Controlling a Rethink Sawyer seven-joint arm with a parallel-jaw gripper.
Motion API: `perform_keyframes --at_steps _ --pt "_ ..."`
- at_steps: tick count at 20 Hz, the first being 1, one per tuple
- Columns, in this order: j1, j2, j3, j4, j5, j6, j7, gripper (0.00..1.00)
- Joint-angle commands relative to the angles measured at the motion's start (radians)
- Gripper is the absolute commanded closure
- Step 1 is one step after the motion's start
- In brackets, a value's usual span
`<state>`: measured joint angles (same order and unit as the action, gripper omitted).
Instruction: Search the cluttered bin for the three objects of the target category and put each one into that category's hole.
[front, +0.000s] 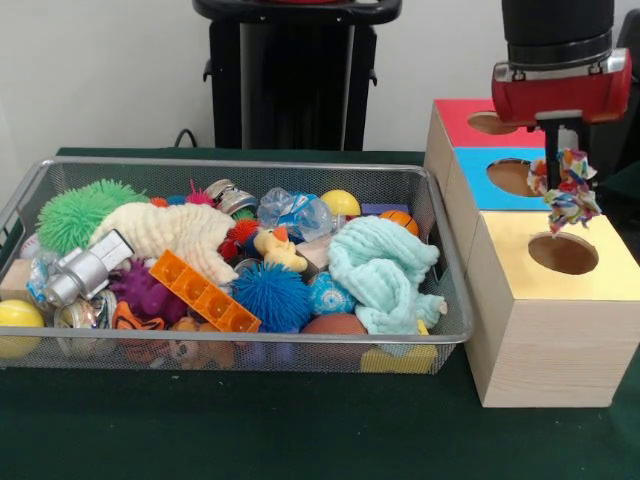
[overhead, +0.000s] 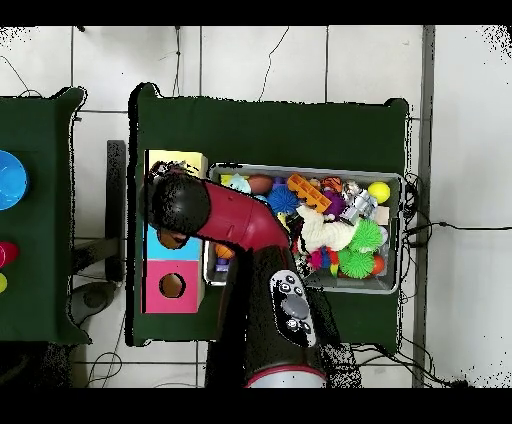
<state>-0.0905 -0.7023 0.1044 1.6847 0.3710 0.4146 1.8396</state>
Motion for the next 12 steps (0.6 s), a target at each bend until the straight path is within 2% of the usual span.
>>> perform_keyframes --at_steps 1,7,12 --pt "-0.078 0.132 0.111 0.023 -0.069 -0.130 0.043 1.00" --pt "-0.140 0.206 0.178 0.058 -0.137 -0.262 0.035 1.00" --pt "-0.155 0.230 0.193 0.063 -0.188 -0.297 0.056 1.00"
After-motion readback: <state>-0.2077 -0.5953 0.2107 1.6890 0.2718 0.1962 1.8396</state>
